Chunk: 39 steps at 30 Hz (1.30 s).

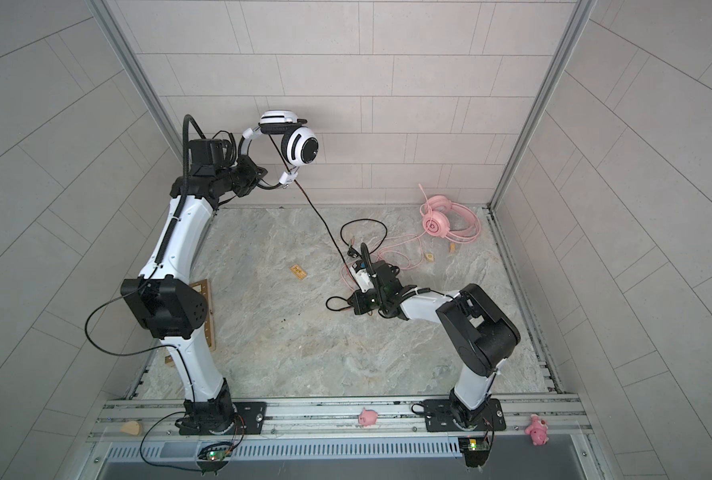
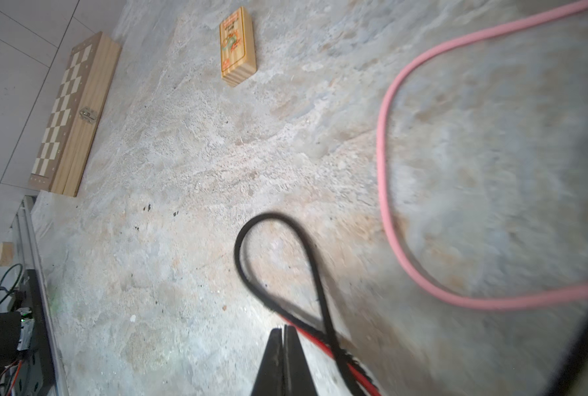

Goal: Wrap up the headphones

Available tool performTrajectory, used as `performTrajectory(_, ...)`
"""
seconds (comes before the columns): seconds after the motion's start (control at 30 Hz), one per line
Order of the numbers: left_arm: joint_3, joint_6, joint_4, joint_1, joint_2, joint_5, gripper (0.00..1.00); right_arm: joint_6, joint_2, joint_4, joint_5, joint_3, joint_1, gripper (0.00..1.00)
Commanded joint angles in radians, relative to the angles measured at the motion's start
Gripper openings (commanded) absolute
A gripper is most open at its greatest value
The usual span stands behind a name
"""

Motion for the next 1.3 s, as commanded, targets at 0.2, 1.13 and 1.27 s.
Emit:
performTrajectory(0.2,-0.040,0.207,-0.042,0.005,-0.016,-0.157,0.00,-0.047,-0.304,-0.193,0.191,-0.123,0.033,0.00)
performTrajectory(1.13,-0.161,0.784,-0.164,-0.389,-0.059,-0.820,0.00,-0.243,-0.643,-0.360,0.506,0.318,0.210,0.00)
performTrajectory(1.27,-0.194,0.880,-0.226,-0.485,-0.083,-0.833,0.00,-0.229,-0.667,-0.342,0.486,0.307,0.104,0.00)
